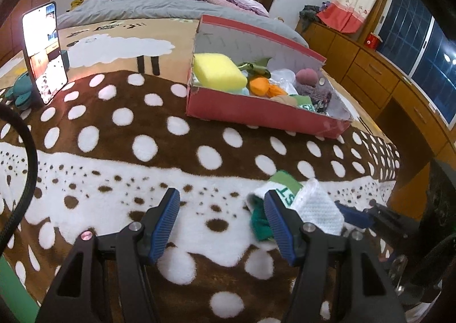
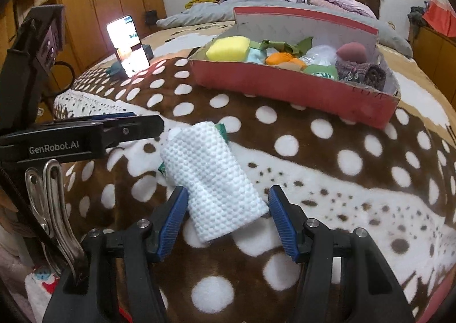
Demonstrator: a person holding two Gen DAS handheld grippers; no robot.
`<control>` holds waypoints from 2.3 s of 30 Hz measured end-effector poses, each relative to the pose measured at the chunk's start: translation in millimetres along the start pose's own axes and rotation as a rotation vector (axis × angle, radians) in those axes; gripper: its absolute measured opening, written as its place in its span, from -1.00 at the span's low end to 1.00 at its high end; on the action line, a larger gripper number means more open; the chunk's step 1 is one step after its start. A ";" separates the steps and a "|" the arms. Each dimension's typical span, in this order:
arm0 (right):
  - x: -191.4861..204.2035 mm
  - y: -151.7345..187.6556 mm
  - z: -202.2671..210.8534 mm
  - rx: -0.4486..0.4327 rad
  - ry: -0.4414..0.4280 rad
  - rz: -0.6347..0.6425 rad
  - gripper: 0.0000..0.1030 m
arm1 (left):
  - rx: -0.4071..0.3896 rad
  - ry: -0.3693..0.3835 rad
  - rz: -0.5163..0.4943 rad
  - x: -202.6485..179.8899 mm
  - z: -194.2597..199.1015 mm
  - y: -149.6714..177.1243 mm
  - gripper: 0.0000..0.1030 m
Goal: Organize soft objects
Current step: 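Grasp the white towel with the right gripper while the left grasps the green 'FIRST' sock, then carry the white towel and 'FIRST' sock over the box and lower them in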
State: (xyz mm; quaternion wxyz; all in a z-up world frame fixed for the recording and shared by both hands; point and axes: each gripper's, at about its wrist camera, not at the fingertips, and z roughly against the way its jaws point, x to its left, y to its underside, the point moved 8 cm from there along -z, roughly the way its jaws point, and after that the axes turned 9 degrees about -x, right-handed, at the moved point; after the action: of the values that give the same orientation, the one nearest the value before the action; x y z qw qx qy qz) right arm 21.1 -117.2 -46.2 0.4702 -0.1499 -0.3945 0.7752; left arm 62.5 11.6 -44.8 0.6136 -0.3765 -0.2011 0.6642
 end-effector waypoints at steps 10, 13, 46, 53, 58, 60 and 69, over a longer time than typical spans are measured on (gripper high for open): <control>-9.1 -5.9 27.7 -0.087 0.001 -0.035 -0.77 | 0.016 0.053 -0.003 -14.0 0.3 2.5 0.26; -20.8 -8.7 37.4 -0.114 0.021 -0.066 -0.77 | 0.025 0.064 -0.002 -18.4 -1.0 3.9 0.26; -75.4 16.7 26.9 -0.127 0.067 -0.242 -0.77 | 0.060 0.012 -0.168 -66.2 -45.6 35.2 0.25; -75.4 14.9 28.1 -0.129 0.063 -0.244 -0.77 | 0.036 0.016 -0.174 -67.0 -40.5 33.6 -0.11; -75.6 13.1 29.9 -0.133 0.060 -0.255 -0.77 | 0.011 0.031 -0.173 -69.0 -33.3 29.6 -0.28; -74.7 11.3 31.7 -0.137 0.060 -0.255 -0.77 | -0.003 0.038 -0.176 -70.0 -28.9 26.6 -0.29; -71.1 -7.8 43.5 -0.172 0.059 -0.238 -0.77 | -0.065 0.046 -0.188 -71.4 -11.5 2.1 -0.29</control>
State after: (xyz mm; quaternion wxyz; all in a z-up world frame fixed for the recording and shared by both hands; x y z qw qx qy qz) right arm 36.1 -196.0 -22.1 0.5555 -0.1647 -0.4605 0.6726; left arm 67.0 -60.0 -35.5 0.6651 -0.3910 -0.2427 0.5881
